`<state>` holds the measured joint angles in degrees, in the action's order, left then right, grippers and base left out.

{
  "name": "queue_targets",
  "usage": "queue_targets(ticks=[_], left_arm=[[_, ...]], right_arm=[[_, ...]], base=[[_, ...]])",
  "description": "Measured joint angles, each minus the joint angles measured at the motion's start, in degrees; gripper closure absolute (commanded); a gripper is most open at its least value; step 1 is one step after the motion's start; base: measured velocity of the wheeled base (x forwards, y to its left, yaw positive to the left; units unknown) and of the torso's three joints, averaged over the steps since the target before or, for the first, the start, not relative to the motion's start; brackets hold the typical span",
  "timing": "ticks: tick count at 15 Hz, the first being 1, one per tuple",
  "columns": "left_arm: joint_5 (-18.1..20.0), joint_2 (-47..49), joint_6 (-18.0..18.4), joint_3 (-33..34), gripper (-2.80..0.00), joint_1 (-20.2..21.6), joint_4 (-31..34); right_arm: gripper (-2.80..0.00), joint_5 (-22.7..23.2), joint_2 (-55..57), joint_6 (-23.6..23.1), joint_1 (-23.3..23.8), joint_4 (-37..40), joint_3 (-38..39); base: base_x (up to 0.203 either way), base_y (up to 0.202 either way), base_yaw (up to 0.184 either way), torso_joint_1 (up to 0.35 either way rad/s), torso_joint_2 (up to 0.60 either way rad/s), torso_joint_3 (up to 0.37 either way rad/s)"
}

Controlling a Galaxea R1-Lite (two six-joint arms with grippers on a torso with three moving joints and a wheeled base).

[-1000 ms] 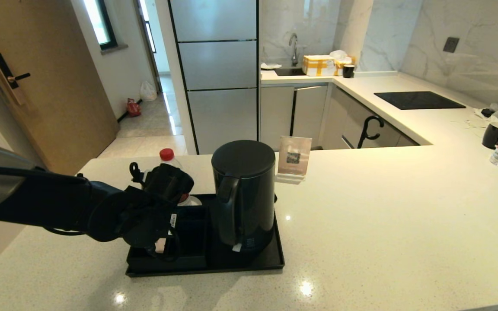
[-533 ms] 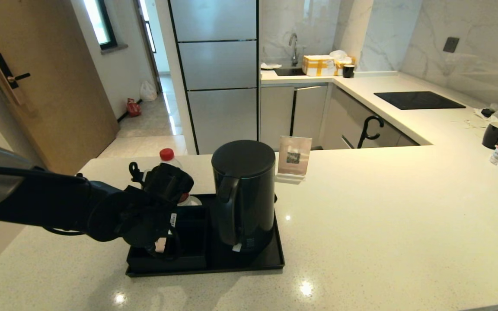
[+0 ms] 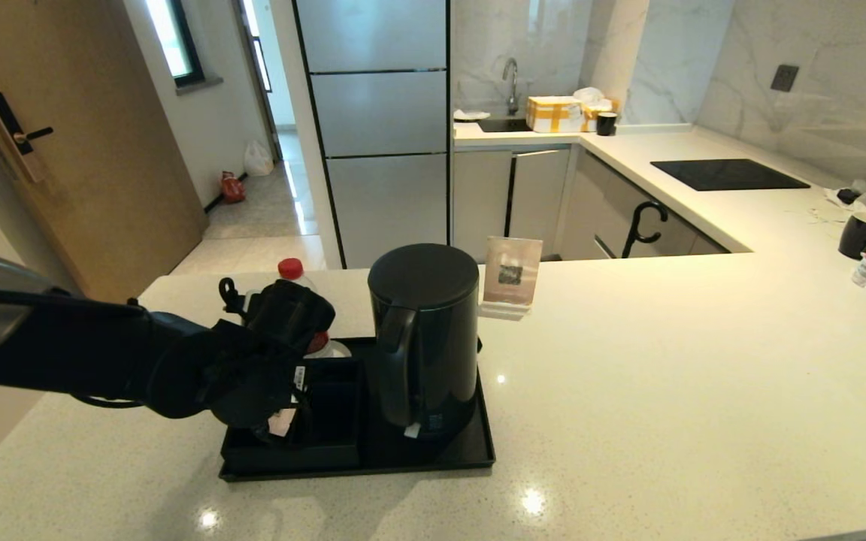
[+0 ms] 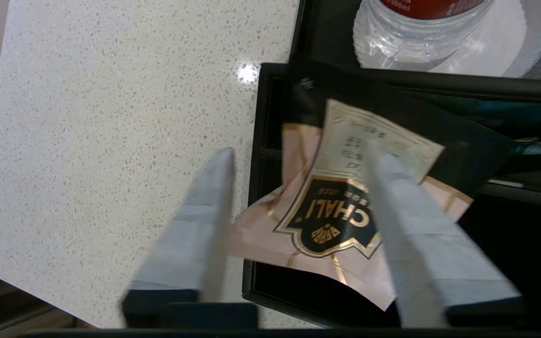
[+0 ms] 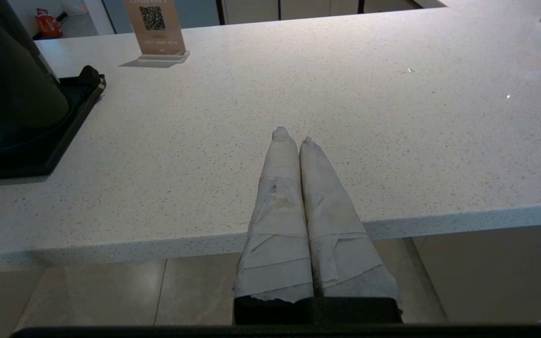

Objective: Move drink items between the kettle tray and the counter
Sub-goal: Return the tea bag to its original position

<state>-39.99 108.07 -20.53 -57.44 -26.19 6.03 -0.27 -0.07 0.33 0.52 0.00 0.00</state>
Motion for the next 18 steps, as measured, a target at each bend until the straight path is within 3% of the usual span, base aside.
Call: queue_targets(ticks=[14, 18], left_arm=[[0.8, -8.6, 0.4, 6.9, -2.8, -0.5, 0.3], [0.5, -7.5, -2.1, 8.9, -2.8, 0.0, 0.2]], right_arm=[[0.0, 0.0, 0.0, 0.0, 0.0, 0.0, 0.0], [0.0, 0.0, 0.0, 0.0, 0.0, 0.0, 0.0]], base=[[0.0, 0.0, 0.0, 0.0, 0.0, 0.0], [0.0, 0.0, 0.0, 0.0, 0.0, 0.0]])
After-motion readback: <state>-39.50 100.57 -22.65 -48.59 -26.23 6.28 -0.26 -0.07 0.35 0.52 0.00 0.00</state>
